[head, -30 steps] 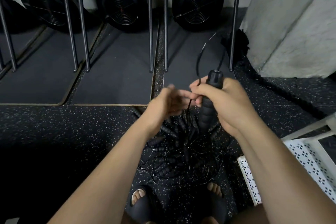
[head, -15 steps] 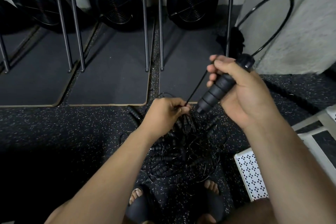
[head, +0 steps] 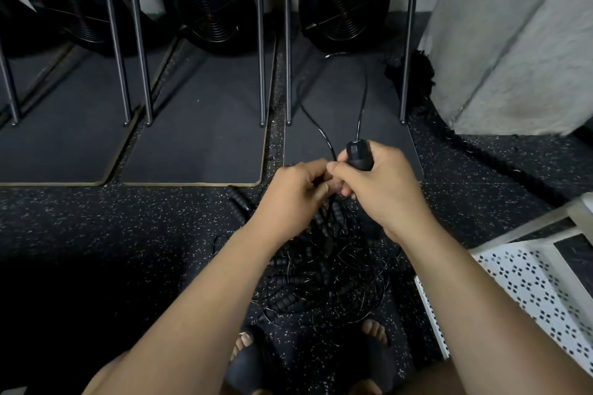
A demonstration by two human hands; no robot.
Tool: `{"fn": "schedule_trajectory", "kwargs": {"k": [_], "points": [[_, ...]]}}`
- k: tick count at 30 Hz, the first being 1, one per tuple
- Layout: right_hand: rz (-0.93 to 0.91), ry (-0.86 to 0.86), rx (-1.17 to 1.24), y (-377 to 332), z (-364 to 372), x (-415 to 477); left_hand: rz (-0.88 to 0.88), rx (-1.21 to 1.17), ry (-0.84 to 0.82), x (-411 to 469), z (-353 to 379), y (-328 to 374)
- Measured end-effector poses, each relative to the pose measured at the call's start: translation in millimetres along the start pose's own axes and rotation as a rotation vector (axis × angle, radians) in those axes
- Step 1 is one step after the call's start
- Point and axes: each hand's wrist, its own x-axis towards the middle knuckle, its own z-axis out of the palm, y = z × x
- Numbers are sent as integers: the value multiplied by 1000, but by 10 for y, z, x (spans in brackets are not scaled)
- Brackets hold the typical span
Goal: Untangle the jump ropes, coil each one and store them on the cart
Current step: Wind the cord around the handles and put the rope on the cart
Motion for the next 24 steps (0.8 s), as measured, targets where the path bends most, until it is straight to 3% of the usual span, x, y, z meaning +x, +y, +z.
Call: {"fn": "schedule_trajectory", "kwargs": {"k": [4,11,16,19,24], "points": [[-28,-38,77,-100,-61,-50,-54,-56,-29,10,2,-1],[-71,-54,614,-347,-322,-98,-126,-66,-110,-7,14,-65],[-31,53,867,-363,-516,-35,-155,-89,-132,-22,-47,-72],[53,60,831,-262,-508,17,-117,-81,-107,-19,-65,-90],[224,-129,435,-70,-211,-19,6,5,-29,10,-32,-54]]}}
